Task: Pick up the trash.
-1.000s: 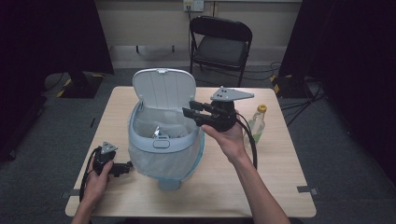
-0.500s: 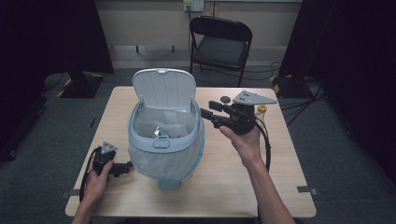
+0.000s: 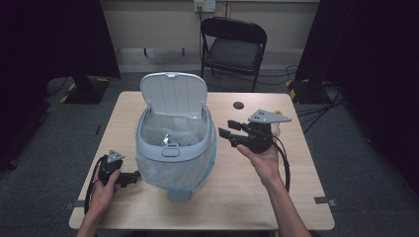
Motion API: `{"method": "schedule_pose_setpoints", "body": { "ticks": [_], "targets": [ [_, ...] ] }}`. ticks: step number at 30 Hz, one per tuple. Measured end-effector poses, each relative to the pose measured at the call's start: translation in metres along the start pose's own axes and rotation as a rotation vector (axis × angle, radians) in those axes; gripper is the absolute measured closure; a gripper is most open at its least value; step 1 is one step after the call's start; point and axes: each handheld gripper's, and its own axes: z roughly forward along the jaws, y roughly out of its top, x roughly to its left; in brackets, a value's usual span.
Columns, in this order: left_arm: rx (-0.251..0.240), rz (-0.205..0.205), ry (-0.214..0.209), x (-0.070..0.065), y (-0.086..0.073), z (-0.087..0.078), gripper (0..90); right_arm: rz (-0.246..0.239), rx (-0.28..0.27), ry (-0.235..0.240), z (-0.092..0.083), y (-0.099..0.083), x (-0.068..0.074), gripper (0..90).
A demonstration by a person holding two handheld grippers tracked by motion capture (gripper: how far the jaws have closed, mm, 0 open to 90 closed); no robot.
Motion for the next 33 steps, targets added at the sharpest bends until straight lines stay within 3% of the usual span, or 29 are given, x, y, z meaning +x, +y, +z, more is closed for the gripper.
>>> {"method": "schedule_pose_setpoints", "body": {
  "ticks": [12, 27, 30, 33],
  "targets": [
    [0.000, 0.000, 0.000, 0.000, 0.000, 0.000, 4.7, 0.028, 0.068, -0.047, -0.013, -0.032, -0.015, 50.8],
    [0.000, 0.000, -0.001, 0.000, 0.000, 0.000, 4.6, 0.062, 0.142, -0.167, -0.027, -0.076, -0.038, 47.2],
    [0.000, 0.000, 0.000, 0.000, 0.000, 0.000, 4.6, 0.105, 0.128, -0.166, -0.032, -0.085, -0.045, 46.4],
    [0.000, 0.000, 0.000, 0.000, 0.000, 0.000, 4.6, 0.108, 0.153, -0.190, -0.034, -0.093, -0.048, 45.6]
  ]
}}
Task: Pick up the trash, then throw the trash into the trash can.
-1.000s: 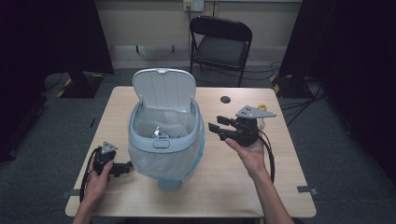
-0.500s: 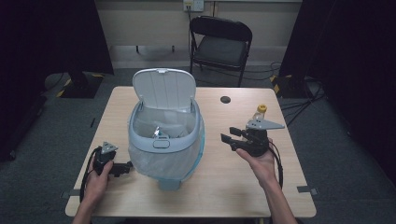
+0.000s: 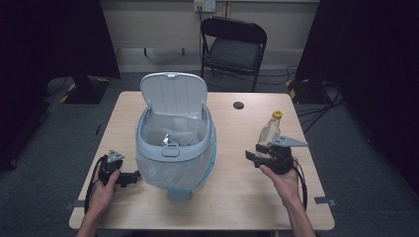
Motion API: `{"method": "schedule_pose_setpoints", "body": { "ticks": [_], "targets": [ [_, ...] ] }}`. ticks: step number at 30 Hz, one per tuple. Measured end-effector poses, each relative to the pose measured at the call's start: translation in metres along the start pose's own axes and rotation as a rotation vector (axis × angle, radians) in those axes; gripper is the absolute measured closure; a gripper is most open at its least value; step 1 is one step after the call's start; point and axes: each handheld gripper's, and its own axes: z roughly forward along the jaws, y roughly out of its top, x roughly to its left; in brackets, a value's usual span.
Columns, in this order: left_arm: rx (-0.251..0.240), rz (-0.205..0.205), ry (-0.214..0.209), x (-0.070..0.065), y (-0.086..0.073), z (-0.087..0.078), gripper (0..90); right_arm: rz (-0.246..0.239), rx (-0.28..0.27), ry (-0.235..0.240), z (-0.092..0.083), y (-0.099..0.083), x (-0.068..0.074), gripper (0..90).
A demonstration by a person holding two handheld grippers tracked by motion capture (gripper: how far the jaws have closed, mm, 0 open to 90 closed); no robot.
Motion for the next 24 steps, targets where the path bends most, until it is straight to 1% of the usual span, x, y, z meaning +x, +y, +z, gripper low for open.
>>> {"method": "schedule_pose_setpoints", "body": {
  "ticks": [1, 2, 7, 10, 13, 15, 18, 20, 23, 24],
  "targets": [
    [0.000, 0.000, 0.000, 0.000, 0.000, 0.000, 4.6, -0.003, 0.007, -0.004, 0.001, -0.003, -0.002, 45.1],
    [0.000, 0.000, 0.000, 0.000, 0.000, 0.000, 4.6, 0.007, 0.023, -0.018, 0.001, -0.005, -0.003, 42.7],
    [0.000, 0.000, 0.000, 0.000, 0.000, 0.000, 4.6, 0.019, 0.048, -0.038, 0.003, -0.013, -0.009, 41.0],
    [0.000, 0.000, 0.000, 0.000, 0.000, 0.000, 4.6, 0.022, 0.077, -0.053, 0.003, -0.015, -0.013, 39.8],
    [0.000, 0.001, -0.003, 0.000, 0.000, 0.000, 4.6, 0.040, 0.076, -0.058, -0.001, -0.016, -0.019, 39.6],
    [0.000, -0.005, -0.010, 0.000, 0.000, 0.000, 4.6, 0.043, 0.081, -0.075, -0.003, -0.017, -0.023, 39.3],
    [0.001, -0.001, -0.009, 0.001, 0.000, 0.000, 4.5, 0.060, 0.079, -0.101, -0.005, -0.020, -0.029, 37.7],
    [0.000, -0.003, -0.007, 0.000, 0.000, 0.000, 4.5, 0.064, 0.084, -0.122, -0.006, -0.020, -0.031, 36.8],
    [0.000, -0.002, -0.007, 0.000, 0.000, 0.000, 4.5, 0.056, 0.085, -0.133, -0.009, -0.021, -0.032, 35.4],
    [0.000, -0.002, -0.007, 0.000, 0.000, 0.000, 4.5, 0.057, 0.091, -0.148, -0.009, -0.022, -0.034, 34.1]
  ]
}}
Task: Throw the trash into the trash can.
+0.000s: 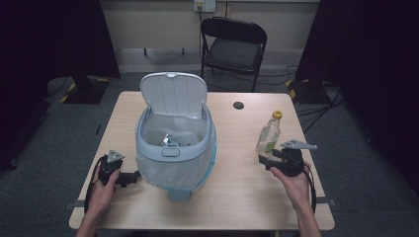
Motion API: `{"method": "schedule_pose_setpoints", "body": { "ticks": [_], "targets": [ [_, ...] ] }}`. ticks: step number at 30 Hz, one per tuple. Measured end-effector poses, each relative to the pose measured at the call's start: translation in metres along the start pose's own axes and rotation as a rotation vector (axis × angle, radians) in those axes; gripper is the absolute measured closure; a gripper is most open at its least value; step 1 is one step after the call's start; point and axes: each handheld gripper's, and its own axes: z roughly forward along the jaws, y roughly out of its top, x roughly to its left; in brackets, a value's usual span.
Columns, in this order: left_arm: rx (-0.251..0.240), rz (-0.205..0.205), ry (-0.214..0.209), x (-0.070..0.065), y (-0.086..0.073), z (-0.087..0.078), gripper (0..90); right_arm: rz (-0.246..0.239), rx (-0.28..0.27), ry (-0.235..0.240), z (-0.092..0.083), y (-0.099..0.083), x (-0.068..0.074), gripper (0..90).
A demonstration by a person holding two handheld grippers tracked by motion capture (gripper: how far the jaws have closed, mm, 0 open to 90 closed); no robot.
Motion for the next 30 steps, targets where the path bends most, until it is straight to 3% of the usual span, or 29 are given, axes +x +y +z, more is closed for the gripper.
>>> {"method": "schedule_pose_setpoints", "body": {
  "ticks": [7, 12, 16, 20, 25, 30],
  "targets": [
    [-0.001, -0.003, -0.002, 0.000, 0.000, 0.000, 4.4, 0.062, 0.013, -0.072, 0.004, -0.001, -0.016, 25.6],
    [0.000, 0.000, 0.002, 0.000, 0.000, 0.000, 4.4, 0.077, 0.002, -0.086, 0.016, 0.005, -0.023, 18.8],
    [0.001, -0.001, 0.004, 0.000, 0.000, 0.000, 4.4, 0.059, -0.018, -0.099, 0.023, 0.015, -0.027, 16.3],
    [0.000, -0.001, 0.004, 0.000, 0.000, 0.000, 4.4, 0.046, 0.003, -0.096, 0.037, 0.020, -0.030, 17.5],
    [0.001, -0.001, 0.004, 0.000, 0.000, 0.000, 4.4, 0.035, 0.003, -0.106, 0.058, 0.018, -0.034, 17.6],
    [0.001, -0.001, 0.004, 0.000, 0.000, 0.000, 4.4, 0.022, -0.003, -0.121, 0.068, 0.017, -0.036, 17.3]
  ]
}}
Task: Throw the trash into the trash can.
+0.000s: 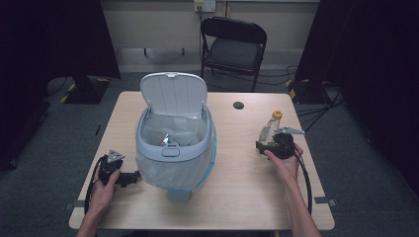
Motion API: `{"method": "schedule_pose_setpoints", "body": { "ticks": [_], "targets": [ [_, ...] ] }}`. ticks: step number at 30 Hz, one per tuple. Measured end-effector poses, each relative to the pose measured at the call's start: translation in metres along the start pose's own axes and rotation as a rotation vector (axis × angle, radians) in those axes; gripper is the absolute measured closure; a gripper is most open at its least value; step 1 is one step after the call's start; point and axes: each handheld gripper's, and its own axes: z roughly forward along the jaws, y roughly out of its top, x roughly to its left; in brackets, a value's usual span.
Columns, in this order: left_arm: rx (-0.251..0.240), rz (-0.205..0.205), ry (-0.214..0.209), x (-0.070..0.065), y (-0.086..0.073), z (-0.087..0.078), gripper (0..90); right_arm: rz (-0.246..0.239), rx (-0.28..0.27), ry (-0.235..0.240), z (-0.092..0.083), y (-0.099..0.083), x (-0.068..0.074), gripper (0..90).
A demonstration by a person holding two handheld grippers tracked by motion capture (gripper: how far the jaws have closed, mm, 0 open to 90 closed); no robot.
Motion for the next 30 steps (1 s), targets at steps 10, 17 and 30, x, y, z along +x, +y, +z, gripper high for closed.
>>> {"method": "schedule_pose_setpoints", "body": {
  "ticks": [10, 17, 30],
  "targets": [
    [0.000, 0.000, 0.000, 0.000, 0.000, 0.000, 4.3, -0.022, 0.004, -0.028, 0.013, -0.004, 0.001, 20.8],
    [0.000, 0.000, 0.000, 0.000, 0.000, 0.000, 4.4, -0.030, 0.008, -0.036, 0.013, -0.004, 0.001, 26.8],
    [0.000, 0.000, 0.000, 0.000, 0.000, 0.000, 4.4, -0.003, 0.023, 0.019, 0.003, -0.010, 0.012, 27.3]
  ]
}}
